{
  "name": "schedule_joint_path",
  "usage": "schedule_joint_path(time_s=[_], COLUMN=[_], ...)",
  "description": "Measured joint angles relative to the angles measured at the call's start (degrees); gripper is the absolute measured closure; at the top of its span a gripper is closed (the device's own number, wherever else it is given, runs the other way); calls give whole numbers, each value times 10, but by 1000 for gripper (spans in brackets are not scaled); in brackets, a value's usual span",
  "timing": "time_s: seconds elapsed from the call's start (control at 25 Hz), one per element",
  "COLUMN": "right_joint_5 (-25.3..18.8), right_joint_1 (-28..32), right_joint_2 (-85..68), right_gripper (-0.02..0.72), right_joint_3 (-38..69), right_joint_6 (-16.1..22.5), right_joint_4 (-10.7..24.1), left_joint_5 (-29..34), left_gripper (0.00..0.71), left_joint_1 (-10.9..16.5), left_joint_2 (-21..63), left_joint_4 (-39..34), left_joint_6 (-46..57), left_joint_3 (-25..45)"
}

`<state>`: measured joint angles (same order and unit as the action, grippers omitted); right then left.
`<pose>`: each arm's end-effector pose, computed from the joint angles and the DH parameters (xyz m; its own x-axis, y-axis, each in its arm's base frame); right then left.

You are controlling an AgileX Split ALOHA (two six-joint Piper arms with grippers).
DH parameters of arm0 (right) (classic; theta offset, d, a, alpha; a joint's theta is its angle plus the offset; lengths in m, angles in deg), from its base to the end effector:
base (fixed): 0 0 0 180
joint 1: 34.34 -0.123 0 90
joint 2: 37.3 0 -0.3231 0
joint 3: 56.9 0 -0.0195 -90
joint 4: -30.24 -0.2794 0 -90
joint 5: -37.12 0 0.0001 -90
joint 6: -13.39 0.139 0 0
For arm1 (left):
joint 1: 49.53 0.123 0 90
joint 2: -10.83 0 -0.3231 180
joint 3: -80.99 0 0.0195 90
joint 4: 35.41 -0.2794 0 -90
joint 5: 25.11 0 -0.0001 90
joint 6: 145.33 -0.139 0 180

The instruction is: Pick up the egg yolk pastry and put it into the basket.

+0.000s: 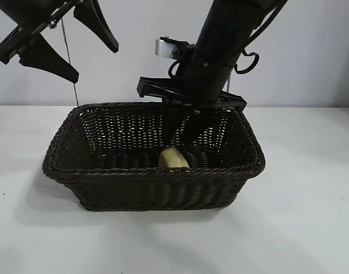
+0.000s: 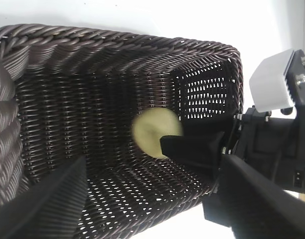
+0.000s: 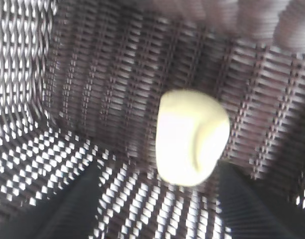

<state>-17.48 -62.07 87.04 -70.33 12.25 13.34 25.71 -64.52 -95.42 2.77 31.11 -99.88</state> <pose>0.4154 0.2556 0.1783 -0.9202 -0.3150 -0.2322 -0.3718 0.8891 0.2670 0.3953 -0.1748 0.2729 -0.9456 -0.0998 -0.3097 0.1039 0.8095 -0.5779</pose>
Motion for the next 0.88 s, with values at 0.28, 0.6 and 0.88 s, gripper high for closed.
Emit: schedule_joint_path(time_s=[0.28, 0.6, 0.88], right_joint_5=[-32, -91, -104], right_joint_1=[34, 91, 133], right_joint_2=[-59, -118, -139], right_gripper=[176, 176, 176], right_joint_3=[0, 0, 0], right_joint_6=[0, -1, -12], right_joint_4=[10, 47, 40], left_joint_5=[0, 0, 0], left_gripper=[175, 175, 175], left_joint_1=[0, 0, 0], left_joint_2=[0, 0, 0], left_joint_4=[0, 0, 0], left_joint_6=[0, 0, 0], left_joint_3=[0, 0, 0])
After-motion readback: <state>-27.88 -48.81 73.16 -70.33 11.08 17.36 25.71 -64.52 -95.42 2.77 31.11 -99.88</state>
